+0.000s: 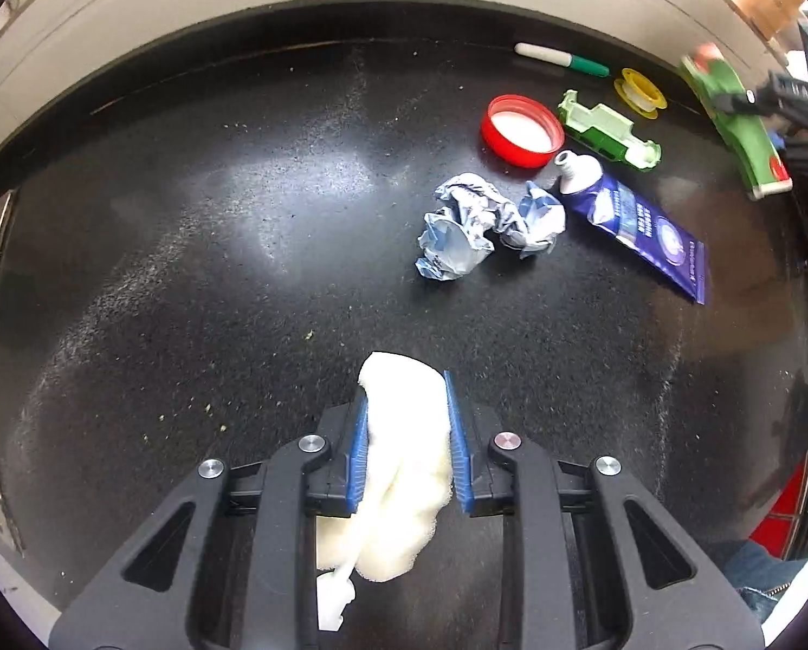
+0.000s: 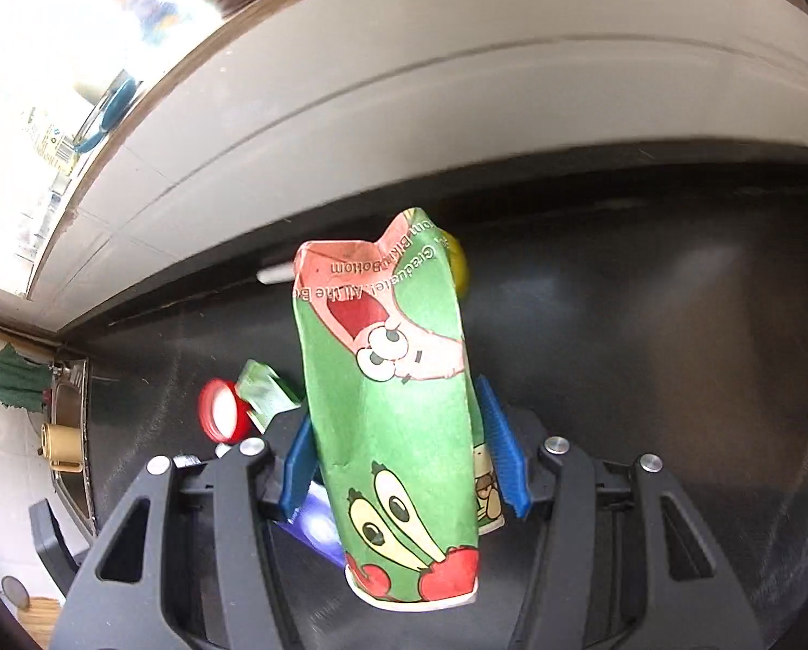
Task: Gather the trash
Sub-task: 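Grasp the white plastic bag with the left tool while the right tool grasps the cartoon carton, then carry the white bag and cartoon carton over the bin and open both tools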
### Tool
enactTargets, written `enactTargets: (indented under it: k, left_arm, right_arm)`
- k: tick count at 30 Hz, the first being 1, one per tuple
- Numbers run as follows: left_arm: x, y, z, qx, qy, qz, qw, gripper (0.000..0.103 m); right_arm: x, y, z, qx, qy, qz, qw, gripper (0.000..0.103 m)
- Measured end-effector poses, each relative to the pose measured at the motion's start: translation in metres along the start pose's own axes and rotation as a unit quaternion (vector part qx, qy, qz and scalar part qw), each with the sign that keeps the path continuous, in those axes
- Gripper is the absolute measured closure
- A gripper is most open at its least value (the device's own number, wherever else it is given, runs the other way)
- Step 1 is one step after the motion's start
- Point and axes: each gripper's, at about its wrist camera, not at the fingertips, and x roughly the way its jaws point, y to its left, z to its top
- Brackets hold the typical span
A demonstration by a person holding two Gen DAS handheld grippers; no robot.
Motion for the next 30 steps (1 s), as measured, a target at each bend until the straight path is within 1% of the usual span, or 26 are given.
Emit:
enactTargets:
  k: [4, 9, 13, 14, 17, 19, 22, 23, 24, 26, 27, 28, 29, 30]
  left_arm:
    - [-0.015, -0.001, -0.012, -0.002, -0.006, -0.004, 1.0000, 0.079]
    - [-0.036, -0.001, -0.029, -0.003, -0.019, 0.002, 0.9998, 0.079]
    - [-0.049, 0.004, -0.045, -0.017, -0.027, 0.009, 0.9994, 0.079]
    - [-0.053, 0.007, -0.050, -0.023, -0.029, 0.012, 0.9992, 0.079]
    - [-0.060, 0.016, -0.065, -0.051, -0.034, 0.018, 0.9980, 0.079]
    - [-0.064, 0.024, -0.076, -0.071, -0.038, 0.024, 0.9965, 0.079]
    - [-0.075, 0.040, -0.102, -0.112, -0.044, 0.035, 0.9921, 0.079]
    - [-0.079, 0.045, -0.112, -0.124, -0.046, 0.040, 0.9904, 0.079]
    - [-0.084, 0.054, -0.129, -0.145, -0.047, 0.047, 0.9873, 0.079]
    - [-0.090, 0.066, -0.155, -0.177, -0.048, 0.056, 0.9815, 0.079]
    - [-0.094, 0.074, -0.172, -0.198, -0.049, 0.061, 0.9771, 0.078]
    - [-0.098, 0.083, -0.191, -0.222, -0.050, 0.068, 0.9714, 0.078]
    - [-0.102, 0.093, -0.209, -0.247, -0.051, 0.073, 0.9648, 0.078]
    - [-0.106, 0.105, -0.237, -0.285, -0.052, 0.081, 0.9537, 0.078]
  right_arm:
    - [-0.008, -0.019, -0.022, 0.011, 0.004, -0.013, 1.000, 0.049]
    - [-0.020, -0.022, -0.032, 0.008, -0.005, -0.019, 1.000, 0.049]
    - [-0.024, 0.005, -0.032, -0.016, -0.011, -0.021, 1.000, 0.049]
    - [-0.025, 0.008, -0.035, -0.025, -0.010, -0.019, 0.999, 0.049]
    - [-0.025, 0.034, -0.040, -0.053, -0.007, -0.010, 0.999, 0.049]
    - [-0.019, 0.062, -0.045, -0.082, 0.001, 0.000, 0.997, 0.049]
    - [0.001, 0.116, -0.058, -0.131, 0.019, 0.021, 0.991, 0.049]
    - [0.011, 0.142, -0.066, -0.152, 0.031, 0.034, 0.987, 0.049]
    - [0.018, 0.162, -0.073, -0.168, 0.040, 0.044, 0.984, 0.049]
    - [0.031, 0.208, -0.094, -0.210, 0.060, 0.061, 0.974, 0.049]
    - [0.040, 0.247, -0.116, -0.251, 0.076, 0.075, 0.962, 0.049]
    - [0.043, 0.266, -0.129, -0.273, 0.084, 0.083, 0.955, 0.049]
    - [0.048, 0.303, -0.158, -0.315, 0.104, 0.102, 0.938, 0.049]
    - [0.051, 0.324, -0.179, -0.339, 0.119, 0.116, 0.926, 0.049]
